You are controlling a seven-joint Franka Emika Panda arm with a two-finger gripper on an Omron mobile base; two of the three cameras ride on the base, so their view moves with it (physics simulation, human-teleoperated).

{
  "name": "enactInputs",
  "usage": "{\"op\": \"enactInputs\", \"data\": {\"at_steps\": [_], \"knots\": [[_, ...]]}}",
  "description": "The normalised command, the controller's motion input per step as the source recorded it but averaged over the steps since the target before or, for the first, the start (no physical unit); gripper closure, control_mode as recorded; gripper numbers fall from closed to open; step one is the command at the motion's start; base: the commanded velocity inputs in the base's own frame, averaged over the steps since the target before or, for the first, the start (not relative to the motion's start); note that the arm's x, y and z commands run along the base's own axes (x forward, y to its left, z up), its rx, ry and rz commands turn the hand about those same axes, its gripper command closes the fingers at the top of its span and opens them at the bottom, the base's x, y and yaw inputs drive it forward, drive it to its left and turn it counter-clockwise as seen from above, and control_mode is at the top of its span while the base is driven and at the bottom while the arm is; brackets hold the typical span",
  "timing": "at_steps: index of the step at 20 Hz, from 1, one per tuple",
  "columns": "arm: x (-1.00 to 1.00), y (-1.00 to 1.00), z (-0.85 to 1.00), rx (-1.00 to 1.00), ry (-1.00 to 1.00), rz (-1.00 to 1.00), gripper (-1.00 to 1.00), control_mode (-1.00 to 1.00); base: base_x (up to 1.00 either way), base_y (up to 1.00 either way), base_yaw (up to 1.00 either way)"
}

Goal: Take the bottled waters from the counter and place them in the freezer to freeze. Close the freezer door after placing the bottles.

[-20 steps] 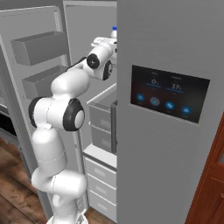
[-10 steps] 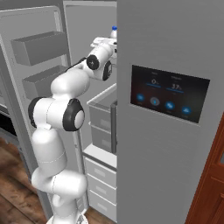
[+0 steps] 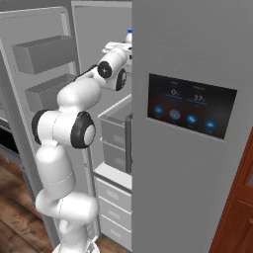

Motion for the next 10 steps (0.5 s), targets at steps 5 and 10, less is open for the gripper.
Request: {"op": "enactInputs", "data": {"at_steps": [5,10], "knots": [[-0.03,0.00,0.00,0.00,0.01,0.00,-1.00,-1.00,0.00,0.00,0.00],[-0.24,0.02,0.15,0.00,0.04,0.00,-1.00,-1.00,0.00,0.00,0.00]]}}
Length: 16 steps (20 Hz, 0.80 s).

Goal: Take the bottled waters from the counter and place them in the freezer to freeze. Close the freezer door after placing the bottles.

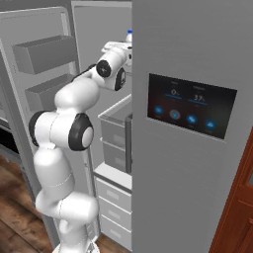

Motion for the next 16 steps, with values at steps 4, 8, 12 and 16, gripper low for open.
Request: {"op": "enactInputs", "data": {"at_steps": [4,8,12,16], "knots": [[-0.34,0.13,0.16,0.00,0.07,0.00,-1.00,-1.00,0.00,0.00,0.00],[-0.38,0.24,0.01,0.00,0.07,0.00,-1.00,-1.00,0.00,0.00,0.00],[-0.38,0.31,0.00,0.00,0.06,0.00,-1.00,-1.00,0.00,0.00,0.00],[-0.39,0.32,0.00,0.00,0.05,0.00,-1.00,-1.00,0.00,0.00,0.00]]}}
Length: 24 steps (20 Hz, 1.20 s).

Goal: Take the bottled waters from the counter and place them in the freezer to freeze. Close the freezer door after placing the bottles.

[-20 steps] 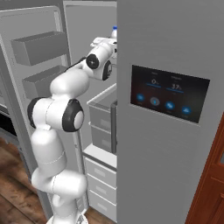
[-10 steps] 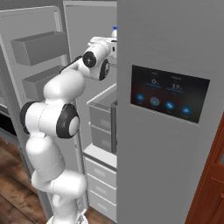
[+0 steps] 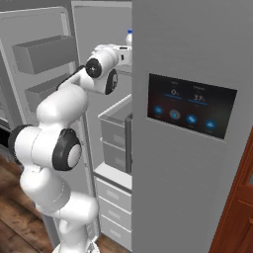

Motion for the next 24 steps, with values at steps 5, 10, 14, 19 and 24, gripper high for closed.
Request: {"op": "enactInputs", "data": {"at_steps": [5,10,14,19,24], "knots": [[-0.39,0.29,0.00,0.00,0.06,0.00,-1.00,-1.00,0.00,0.00,0.00],[-0.42,0.24,0.01,0.00,0.08,0.00,-1.00,-1.00,0.00,0.00,0.00],[-0.49,0.13,0.06,0.00,0.16,0.00,-1.00,-1.00,0.00,0.00,0.00],[-0.60,0.06,0.00,0.05,0.32,0.00,-1.00,-1.00,0.00,0.00,0.00],[-0.78,0.07,0.00,0.08,0.34,0.00,-1.00,-1.00,0.00,0.00,0.00]]}}
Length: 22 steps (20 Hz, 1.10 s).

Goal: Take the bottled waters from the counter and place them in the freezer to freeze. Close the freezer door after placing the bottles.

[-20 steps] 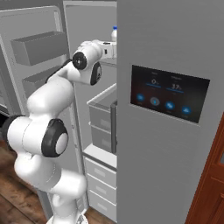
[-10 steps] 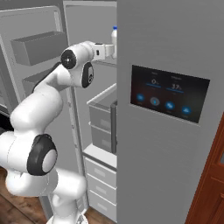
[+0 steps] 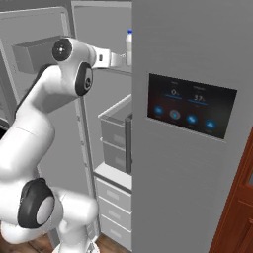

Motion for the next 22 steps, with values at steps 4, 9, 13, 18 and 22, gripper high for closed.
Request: {"op": "enactInputs", "data": {"at_steps": [4,9,13,18,22], "knots": [[-0.96,0.06,0.00,0.10,0.23,0.01,-1.00,-1.00,0.00,0.00,0.00],[-0.82,0.15,-0.04,0.04,0.20,0.05,-1.00,-1.00,0.00,0.00,0.00],[-0.82,0.14,-0.41,0.03,0.10,0.05,-1.00,-1.00,0.00,0.00,0.00],[-0.75,0.15,-0.52,0.04,0.00,0.05,-1.00,-1.00,0.00,0.00,0.00],[-0.57,0.28,-0.46,0.00,0.00,0.00,-1.00,-1.00,0.00,0.00,0.00]]}}
